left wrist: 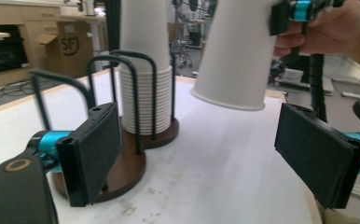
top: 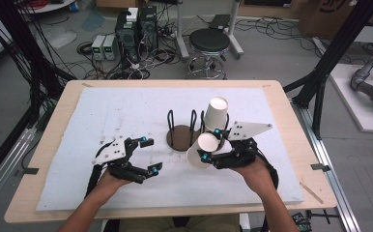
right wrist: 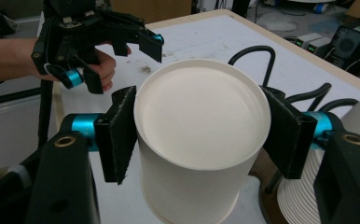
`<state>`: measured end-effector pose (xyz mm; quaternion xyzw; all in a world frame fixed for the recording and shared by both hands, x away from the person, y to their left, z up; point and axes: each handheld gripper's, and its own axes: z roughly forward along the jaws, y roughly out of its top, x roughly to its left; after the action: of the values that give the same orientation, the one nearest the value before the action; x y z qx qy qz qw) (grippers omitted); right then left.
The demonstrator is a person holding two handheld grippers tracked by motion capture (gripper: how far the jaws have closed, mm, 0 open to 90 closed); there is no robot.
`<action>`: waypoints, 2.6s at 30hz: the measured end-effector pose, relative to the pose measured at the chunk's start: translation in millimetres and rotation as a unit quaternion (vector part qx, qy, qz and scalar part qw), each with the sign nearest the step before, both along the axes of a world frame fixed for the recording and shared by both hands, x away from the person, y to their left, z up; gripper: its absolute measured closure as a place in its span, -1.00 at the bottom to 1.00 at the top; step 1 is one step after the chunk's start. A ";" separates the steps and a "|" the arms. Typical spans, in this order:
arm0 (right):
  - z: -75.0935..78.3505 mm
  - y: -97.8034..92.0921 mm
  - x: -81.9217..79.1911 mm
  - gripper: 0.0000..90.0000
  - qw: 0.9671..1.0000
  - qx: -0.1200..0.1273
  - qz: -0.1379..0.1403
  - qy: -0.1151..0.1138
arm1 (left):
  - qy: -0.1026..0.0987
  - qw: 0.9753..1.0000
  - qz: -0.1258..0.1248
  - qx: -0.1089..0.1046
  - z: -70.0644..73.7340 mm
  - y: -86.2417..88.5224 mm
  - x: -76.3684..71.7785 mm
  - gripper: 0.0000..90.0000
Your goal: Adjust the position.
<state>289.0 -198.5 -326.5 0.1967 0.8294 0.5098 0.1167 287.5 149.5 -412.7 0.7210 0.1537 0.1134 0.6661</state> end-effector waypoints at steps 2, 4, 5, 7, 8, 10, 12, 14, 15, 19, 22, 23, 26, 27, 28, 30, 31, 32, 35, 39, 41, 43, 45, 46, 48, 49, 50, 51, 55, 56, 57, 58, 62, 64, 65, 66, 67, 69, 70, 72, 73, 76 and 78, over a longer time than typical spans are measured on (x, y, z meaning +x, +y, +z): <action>0.2 3.4 0.3 -0.25 1.000 0.001 0.005 0.001 | -0.004 1.000 -0.010 0.003 -0.6 -5.7 -0.9 -0.67; 0.4 6.4 0.9 -0.25 1.000 0.002 0.010 0.000 | -0.009 1.000 -0.015 0.002 -0.6 -9.7 -1.3 -0.67; 0.3 9.6 1.6 -0.25 1.000 0.003 0.016 0.000 | -0.013 1.000 -0.018 0.001 -0.5 -11.3 -1.3 -0.66; 0.1 12.3 1.7 -0.25 1.000 0.003 0.021 0.003 | -0.019 1.000 -0.023 -0.002 -0.3 -13.8 -1.2 -0.66; 0.1 12.3 1.7 -0.25 1.000 0.003 0.021 0.003 | -0.022 0.999 -0.025 -0.004 -0.5 -15.6 -1.2 -0.66; -0.5 15.4 2.5 -0.25 1.000 0.003 0.026 0.002 | -0.019 0.999 -0.030 -0.002 -0.8 -19.4 -0.5 -0.65; -0.9 17.3 2.9 -0.25 1.000 0.002 0.027 0.002 | -0.014 0.999 -0.035 -0.001 -1.3 -22.6 0.1 -0.65; -1.8 20.3 3.3 -0.25 0.999 0.003 0.031 0.006 | -0.013 0.999 -0.038 0.005 -1.3 -27.7 1.3 -0.65; -1.8 20.3 3.3 -0.25 0.999 0.003 0.031 0.006 | -0.013 0.999 -0.039 0.007 -1.2 -29.5 1.7 -0.65; -2.4 23.2 2.9 -0.25 0.999 0.000 0.035 0.012 | -0.014 0.999 -0.045 0.010 -1.2 -39.9 5.3 -0.66; -2.6 23.8 2.8 -0.25 0.999 0.002 0.037 0.013 | -0.016 0.999 -0.046 0.010 -3.9 -47.7 7.5 -0.66; -2.6 23.7 3.0 -0.25 0.999 0.002 0.037 0.013 | -0.017 0.999 -0.046 0.011 -4.6 -50.0 8.0 -0.66; -2.8 23.5 2.8 -0.25 0.999 0.003 0.037 0.017 | -0.023 0.998 -0.054 0.003 -5.2 -55.0 9.0 -0.66; -2.8 23.5 2.8 -0.25 0.999 0.003 0.037 0.017 | -0.023 0.998 -0.055 0.001 -5.4 -56.3 9.3 -0.66; -3.2 23.8 3.0 -0.25 0.999 0.003 0.037 0.018 | -0.024 0.998 -0.056 0.001 -6.0 -58.3 9.7 -0.66; -3.2 24.1 3.3 -0.25 0.999 0.002 0.037 0.016 | -0.024 0.998 -0.058 0.002 -7.2 -61.2 10.3 -0.66; -3.4 24.8 2.8 -0.25 0.999 0.003 0.037 0.019 | -0.024 0.998 -0.059 0.003 -7.8 -63.2 10.2 -0.66; -3.6 25.7 3.0 -0.25 0.999 0.002 0.039 0.018 | -0.025 0.998 -0.061 0.004 -7.9 -64.2 10.1 -0.66; -3.1 28.1 2.2 -0.25 0.999 0.003 0.044 0.021 | -0.028 0.997 -0.066 0.009 -8.5 -67.5 9.5 -0.66; -2.3 28.9 2.5 -0.25 0.999 0.008 0.047 0.024 | -0.022 0.997 -0.073 0.018 -10.1 -69.4 9.3 -0.66; -2.3 28.6 2.5 -0.25 0.998 0.011 0.047 0.029 | -0.020 0.997 -0.075 0.024 -10.8 -70.5 8.6 -0.66; -3.0 28.5 3.2 -0.25 0.998 0.013 0.048 0.028 | -0.018 0.997 -0.076 0.025 -11.0 -70.5 8.8 -0.66; -3.8 27.7 2.9 -0.25 0.998 0.015 0.048 0.034 | -0.016 0.997 -0.073 0.026 -11.0 -70.3 9.0 -0.64; -4.4 27.3 3.0 -0.24 0.998 0.018 0.047 0.036 | -0.016 0.997 -0.073 0.028 -10.8 -69.6 9.3 -0.59; -5.4 26.5 3.4 -0.24 0.998 0.019 0.045 0.036 | -0.021 0.997 -0.074 0.030 -10.1 -68.8 8.9 -0.52; -5.9 26.4 3.3 -0.24 0.998 0.021 0.046 0.040 | -0.022 0.997 -0.072 0.034 -9.9 -68.7 8.7 -0.50; -5.9 26.4 3.3 -0.24 0.998 0.021 0.046 0.040 | -0.022 0.997 -0.072 0.034 -9.9 -68.7 8.7 -0.48; -6.3 26.3 3.6 -0.24 0.998 0.020 0.045 0.039 | -0.022 0.997 -0.071 0.035 -9.8 -68.4 8.9 -0.48; -7.4 25.4 4.5 -0.25 0.998 0.027 0.044 0.045 | -0.025 0.996 -0.072 0.037 -8.7 -66.7 8.8 -0.41; -7.4 25.4 4.5 -0.25 0.998 0.027 0.044 0.045 | -0.024 0.996 -0.072 0.038 -8.4 -66.4 8.8 -0.41; -7.8 24.8 4.9 -0.25 0.998 0.028 0.044 0.047 | -0.024 0.996 -0.073 0.040 -8.3 -66.1 8.7 -0.40; -8.5 24.5 5.5 -0.25 0.997 0.030 0.043 0.050 | -0.023 0.996 -0.073 0.042 -8.3 -65.8 8.8 -0.39; -11.2 23.4 6.3 -0.28 0.997 0.035 0.043 0.061 | -0.017 0.996 -0.077 0.047 -7.8 -65.0 8.7 -0.34; -11.5 23.2 6.1 -0.39 0.997 0.035 0.039 0.060 | -0.017 0.995 -0.079 0.051 -6.7 -64.5 8.6 -0.32; -10.9 22.3 5.9 -0.51 0.997 0.039 0.033 0.061 | -0.017 0.995 -0.079 0.054 -5.3 -64.0 8.5 -0.32; -10.5 21.7 6.0 -0.52 0.997 0.041 0.031 0.058 | -0.017 0.995 -0.080 0.057 -4.1 -63.8 8.5 -0.32; -9.7 20.6 5.9 -0.52 0.997 0.042 0.031 0.057 | -0.017 0.995 -0.080 0.060 -2.3 -63.2 8.4 -0.32; -8.8 19.0 5.9 -0.53 0.997 0.043 0.032 0.054 | -0.012 0.994 -0.083 0.070 2.3 -61.4 9.0 -0.31; -7.4 16.8 5.7 -0.53 0.997 0.047 0.032 0.050 | -0.010 0.994 -0.084 0.076 3.8 -60.9 9.5 -0.31; -5.2 13.5 5.3 -0.54 0.997 0.047 0.033 0.042 | -0.003 0.992 -0.087 0.091 7.4 -59.1 10.6 -0.31; -4.0 11.5 5.1 -0.54 0.997 0.049 0.034 0.039 | 0.000 0.991 -0.089 0.098 9.1 -58.0 11.6 -0.31; -1.1 5.2 4.1 -0.55 0.998 0.049 0.040 0.029 | 0.010 0.988 -0.094 0.121 15.9 -54.7 14.8 -0.31; -0.1 1.6 3.8 -0.55 0.998 0.041 0.044 0.021 | 0.012 0.986 -0.098 0.134 20.4 -52.8 16.8 -0.31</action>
<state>292.8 -196.8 -326.6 0.1755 0.8179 0.5437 0.0683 304.3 96.7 -392.4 0.8167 0.0736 0.0591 0.5693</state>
